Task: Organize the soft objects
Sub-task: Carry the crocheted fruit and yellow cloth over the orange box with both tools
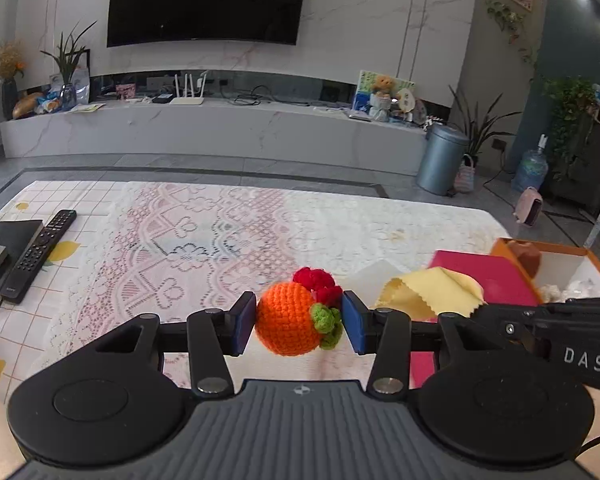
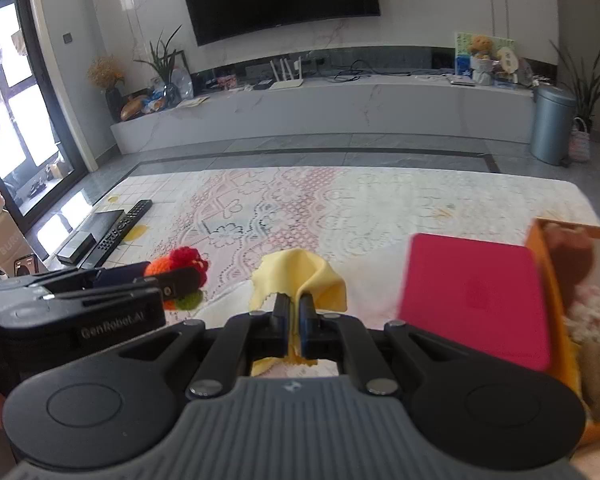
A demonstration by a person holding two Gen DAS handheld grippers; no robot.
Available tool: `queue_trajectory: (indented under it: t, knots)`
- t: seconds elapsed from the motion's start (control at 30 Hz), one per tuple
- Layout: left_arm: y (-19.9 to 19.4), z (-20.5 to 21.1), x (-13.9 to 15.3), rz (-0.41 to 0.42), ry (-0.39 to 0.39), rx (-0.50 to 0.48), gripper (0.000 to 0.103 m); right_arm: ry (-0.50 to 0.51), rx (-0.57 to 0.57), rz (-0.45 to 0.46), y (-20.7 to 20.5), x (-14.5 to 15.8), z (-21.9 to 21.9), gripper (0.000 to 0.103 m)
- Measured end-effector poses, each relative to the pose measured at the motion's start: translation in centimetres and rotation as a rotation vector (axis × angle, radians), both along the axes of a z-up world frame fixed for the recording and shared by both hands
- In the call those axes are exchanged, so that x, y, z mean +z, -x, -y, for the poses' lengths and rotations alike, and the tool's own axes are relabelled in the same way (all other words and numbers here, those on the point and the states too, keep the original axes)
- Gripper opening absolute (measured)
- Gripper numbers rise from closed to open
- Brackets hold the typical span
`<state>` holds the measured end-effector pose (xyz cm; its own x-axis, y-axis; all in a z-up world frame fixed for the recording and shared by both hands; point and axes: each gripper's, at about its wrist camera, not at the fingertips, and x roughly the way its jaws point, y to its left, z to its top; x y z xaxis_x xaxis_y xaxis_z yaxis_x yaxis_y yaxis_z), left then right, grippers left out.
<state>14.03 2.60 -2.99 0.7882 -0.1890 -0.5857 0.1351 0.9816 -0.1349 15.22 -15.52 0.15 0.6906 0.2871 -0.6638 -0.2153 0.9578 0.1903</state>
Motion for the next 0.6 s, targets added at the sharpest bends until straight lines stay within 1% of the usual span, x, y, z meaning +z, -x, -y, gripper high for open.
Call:
queue_trajectory:
  t: [0.1,0.3,0.47,0.6]
  knots:
    - [1.4,1.8,0.9,0.023,0.009,-0.033,0.053,0.007,-0.028,0.020,2.4,1.0,2.1,0.002]
    - [3.8,6.5,2.9,0.077,0.004,-0.135,0.053,0.017,-0.094,0.064,6.8,2.6,6.7,0.002]
    - [5.2,10.6,3.7,0.097,0.013,-0.244,0.053,0.017,-0.163,0.080,9.2,3.2,11.0,0.002]
    - [5.0,13.1,3.9,0.082,0.056,-0.328,0.053,0.024,-0.235,0.097,10.5,4.1,15.1,0.002]
